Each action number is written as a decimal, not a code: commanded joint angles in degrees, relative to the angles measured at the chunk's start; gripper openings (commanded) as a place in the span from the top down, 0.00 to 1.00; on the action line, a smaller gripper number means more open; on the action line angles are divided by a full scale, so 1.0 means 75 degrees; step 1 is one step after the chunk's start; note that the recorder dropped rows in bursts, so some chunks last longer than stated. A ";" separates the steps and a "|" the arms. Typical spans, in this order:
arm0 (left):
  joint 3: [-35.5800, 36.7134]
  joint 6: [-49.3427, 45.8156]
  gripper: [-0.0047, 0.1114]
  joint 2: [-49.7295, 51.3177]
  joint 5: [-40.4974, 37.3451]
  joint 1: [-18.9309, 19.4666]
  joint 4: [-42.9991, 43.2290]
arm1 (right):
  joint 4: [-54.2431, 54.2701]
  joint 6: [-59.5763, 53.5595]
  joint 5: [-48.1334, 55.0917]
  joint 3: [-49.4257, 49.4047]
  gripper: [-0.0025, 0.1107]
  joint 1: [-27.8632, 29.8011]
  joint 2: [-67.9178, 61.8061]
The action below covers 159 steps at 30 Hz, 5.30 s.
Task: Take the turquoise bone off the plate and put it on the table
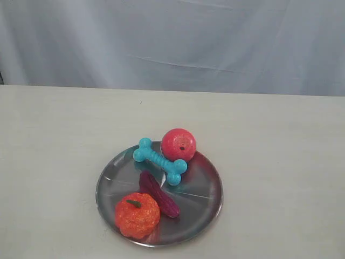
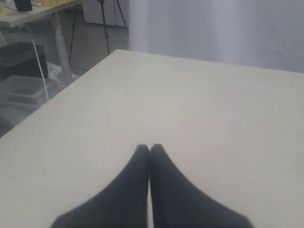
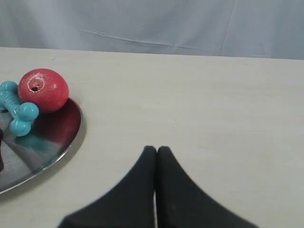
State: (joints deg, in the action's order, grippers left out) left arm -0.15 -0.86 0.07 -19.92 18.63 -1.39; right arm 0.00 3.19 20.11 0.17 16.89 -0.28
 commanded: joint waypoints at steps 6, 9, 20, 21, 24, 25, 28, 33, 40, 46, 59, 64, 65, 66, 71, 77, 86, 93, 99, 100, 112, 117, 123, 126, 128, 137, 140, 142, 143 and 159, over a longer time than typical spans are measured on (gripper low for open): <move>0.0019 0.0032 0.96 -0.0010 0.0041 0.0017 -0.0008 | 0.0000 0.0024 -0.0043 -0.0023 0.98 0.0006 0.0037; 0.0019 0.0032 0.96 -0.0010 0.0041 0.0017 -0.0008 | 0.0000 0.0024 -0.0043 -0.0023 0.98 0.0006 0.0037; 0.0019 0.0032 0.96 -0.0010 0.0041 0.0017 -0.0008 | -0.0066 0.0001 -0.1783 -0.0023 0.98 0.0003 0.0037; 0.0019 0.0032 0.96 -0.0010 0.0041 0.0017 -0.0008 | -0.0066 0.0001 -0.2123 -0.0023 0.98 0.0003 0.0037; 0.0019 0.0032 0.96 -0.0010 0.0041 0.0017 -0.0008 | -0.0066 0.0001 -0.3194 -0.0023 0.98 0.0003 0.0037; 0.0019 0.0032 0.96 -0.0010 0.0041 0.0017 -0.0008 | -0.0066 0.0001 -0.3487 -0.0023 0.98 0.0003 0.0037; 0.0019 0.0032 0.96 -0.0010 0.0041 0.0017 -0.0008 | -0.0066 0.0001 -0.4155 -0.0023 0.98 0.0003 0.0037; 0.0019 0.0032 0.96 -0.0010 0.0041 0.0017 -0.0008 | 0.0000 0.0270 -0.5543 -0.0023 0.98 0.0003 0.0037; 0.0019 0.0032 0.96 -0.0010 0.0041 0.0017 -0.0008 | 0.0000 0.3083 -0.7092 -0.0023 0.98 0.0003 0.0037; 0.0019 0.0032 0.96 -0.0010 0.0041 0.0017 -0.0008 | 0.0000 0.3632 -0.5885 0.0430 0.98 0.0003 0.0037; 0.0019 0.0032 0.96 -0.0010 0.0041 0.0017 -0.0008 | -0.2399 0.1863 -0.0118 0.7473 0.98 -0.3492 -0.7046; 0.0019 0.0032 0.96 -0.0010 0.0041 0.0017 -0.0008 | -0.0860 -0.0895 0.3341 1.0525 0.98 -0.4091 -1.0021; 0.0019 0.0032 0.96 -0.0010 0.0041 0.0017 -0.0008 | -0.0578 -0.1338 0.3614 1.0884 0.98 -0.4091 -1.0411; 0.0019 0.0032 0.96 -0.0010 0.0041 0.0017 -0.0008 | -0.0210 -0.1839 0.3854 1.1304 0.98 -0.4091 -1.0959; 0.0019 0.0032 0.96 -0.0010 0.0041 0.0017 -0.0008 | 0.0140 -0.2406 0.4284 1.2328 0.98 -0.4091 -1.2243; 0.0019 0.0032 0.96 -0.0010 0.0041 0.0017 -0.0008 | 0.0162 -0.2591 0.4895 1.3408 0.98 -0.4091 -1.3891; 0.0019 0.0032 0.96 -0.0010 0.0041 0.0017 -0.0008 | 0.0197 -0.2782 0.5173 1.4497 0.57 -0.4091 -1.5944; 0.0019 0.0032 0.96 -0.0010 0.0041 0.0017 -0.0008 | 0.0197 -0.3597 0.5155 1.4824 0.32 -0.4108 -1.6821; 0.0019 0.0032 0.96 -0.0010 0.0041 0.0017 -0.0008 | 0.0197 -0.3899 0.4954 1.4897 0.32 -0.4108 -1.7322; 0.0019 0.0032 0.96 -0.0010 0.0041 0.0017 -0.0008 | 0.0247 -0.4014 0.4899 1.4897 0.32 -0.4108 -1.7375; 0.0019 0.0032 0.96 -0.0010 0.0041 0.0017 -0.0008 | 0.0535 -0.4268 0.4382 1.4897 0.32 -0.4108 -1.7954; 0.0019 0.0032 0.96 -0.0010 0.0041 0.0017 -0.0008 | 0.0535 -0.4268 0.4214 1.4897 0.42 -0.4108 -1.8060; 0.0019 0.0032 0.96 -0.0010 0.0041 0.0017 -0.0008 | 0.0535 -0.4268 0.4107 1.4897 0.73 -0.4108 -1.8060; 0.0019 0.0032 0.96 -0.0010 0.0041 0.0017 -0.0008 | 0.0535 -0.4268 0.4107 1.4897 0.84 -0.4108 -1.8060; 0.0019 0.0032 0.96 -0.0010 0.0041 0.0017 -0.0008 | 0.0535 -0.4268 0.4107 1.4897 0.92 -0.4108 -1.8060; 0.0019 0.0032 0.96 -0.0010 0.0041 0.0017 -0.0008 | 0.0725 -0.4217 0.3920 1.4897 0.98 -0.4197 -1.7970; 0.0019 0.0032 0.96 -0.0010 0.0041 0.0017 -0.0008 | 0.0725 -0.4198 0.3937 1.4897 0.98 -0.4236 -1.7804; 0.0019 0.0032 0.96 -0.0010 0.0041 0.0017 -0.0008 | 0.0755 -0.4161 0.3950 1.4897 0.98 -0.4236 -1.7602; 0.0019 0.0032 0.96 -0.0010 0.0041 0.0017 -0.0008 | 0.0756 -0.4082 0.3974 1.4897 0.98 -0.4236 -1.7491; 0.0019 0.0032 0.96 -0.0010 0.0041 0.0017 -0.0008 | -0.0090 -0.1342 0.4838 1.4897 0.98 -0.3416 -1.4401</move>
State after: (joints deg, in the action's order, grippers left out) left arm -0.15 -0.86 0.07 -19.92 18.63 -1.39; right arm 0.00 -10.60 54.17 111.76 -12.50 -112.21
